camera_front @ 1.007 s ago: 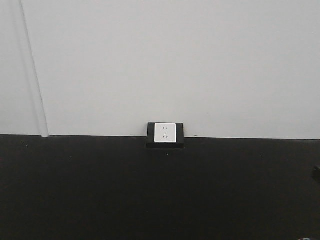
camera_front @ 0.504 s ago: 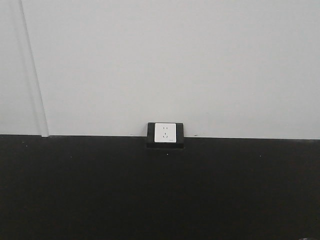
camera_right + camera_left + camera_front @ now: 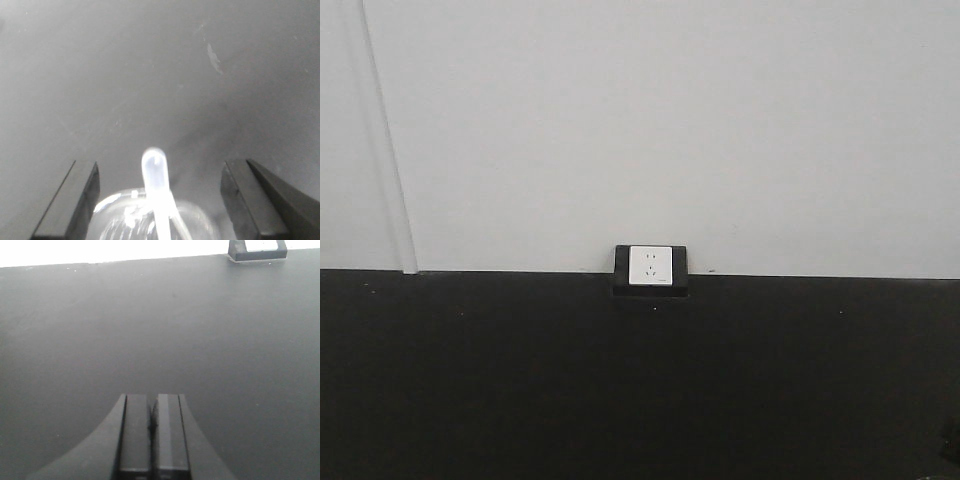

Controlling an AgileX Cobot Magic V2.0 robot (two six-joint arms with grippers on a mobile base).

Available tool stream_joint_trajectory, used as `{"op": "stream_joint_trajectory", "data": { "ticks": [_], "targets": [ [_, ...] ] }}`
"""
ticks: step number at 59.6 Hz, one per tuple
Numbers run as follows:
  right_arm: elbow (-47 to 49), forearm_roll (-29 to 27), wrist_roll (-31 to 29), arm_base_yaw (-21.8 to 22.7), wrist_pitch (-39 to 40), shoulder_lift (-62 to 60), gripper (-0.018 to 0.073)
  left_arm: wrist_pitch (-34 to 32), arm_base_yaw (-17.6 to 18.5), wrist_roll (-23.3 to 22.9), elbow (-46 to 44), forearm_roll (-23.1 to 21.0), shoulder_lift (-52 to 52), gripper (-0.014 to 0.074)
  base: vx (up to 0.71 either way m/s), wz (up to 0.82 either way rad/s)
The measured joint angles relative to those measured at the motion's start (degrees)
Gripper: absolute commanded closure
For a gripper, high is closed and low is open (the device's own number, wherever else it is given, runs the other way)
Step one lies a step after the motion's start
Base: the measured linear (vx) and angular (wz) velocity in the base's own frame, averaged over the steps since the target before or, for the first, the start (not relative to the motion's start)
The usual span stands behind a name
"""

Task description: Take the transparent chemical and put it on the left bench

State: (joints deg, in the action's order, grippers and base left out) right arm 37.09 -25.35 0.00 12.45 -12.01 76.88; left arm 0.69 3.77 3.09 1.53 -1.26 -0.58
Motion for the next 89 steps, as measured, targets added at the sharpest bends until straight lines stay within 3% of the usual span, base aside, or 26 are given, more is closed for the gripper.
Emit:
{"op": "stream_joint_trajectory", "data": {
  "ticks": [9, 27, 44, 65, 89],
  "targets": [
    [0.0, -2.7, -2.8, 0.0, 0.5, 0.9, 0.0155, 0.0, 0.0, 0.0, 0.0, 0.0, 0.0, 0.06, 0.0, 0.0],
    [0.1, -5.8, -4.1, 0.0, 0.8, 0.9, 0.0575, 0.0, 0.0, 0.0, 0.0, 0.0, 0.0, 0.06, 0.0, 0.0],
    [0.8, -5.9, -9.8, 0.0, 0.8, -0.2, 0.0566, 0.0, 0.0, 0.0, 0.0, 0.0, 0.0, 0.06, 0.0, 0.0],
    [5.5, -5.9, -21.3, 0.0, -2.0, -14.6, 0.0564, 0.0, 0.0, 0.0, 0.0, 0.0, 0.0, 0.06, 0.0, 0.0],
    [5.6, -7.9, -34.0, 0.0, -15.2, -37.1, 0.0562, 0.0, 0.0, 0.0, 0.0, 0.0, 0.0, 0.06, 0.0, 0.0]
  ]
}}
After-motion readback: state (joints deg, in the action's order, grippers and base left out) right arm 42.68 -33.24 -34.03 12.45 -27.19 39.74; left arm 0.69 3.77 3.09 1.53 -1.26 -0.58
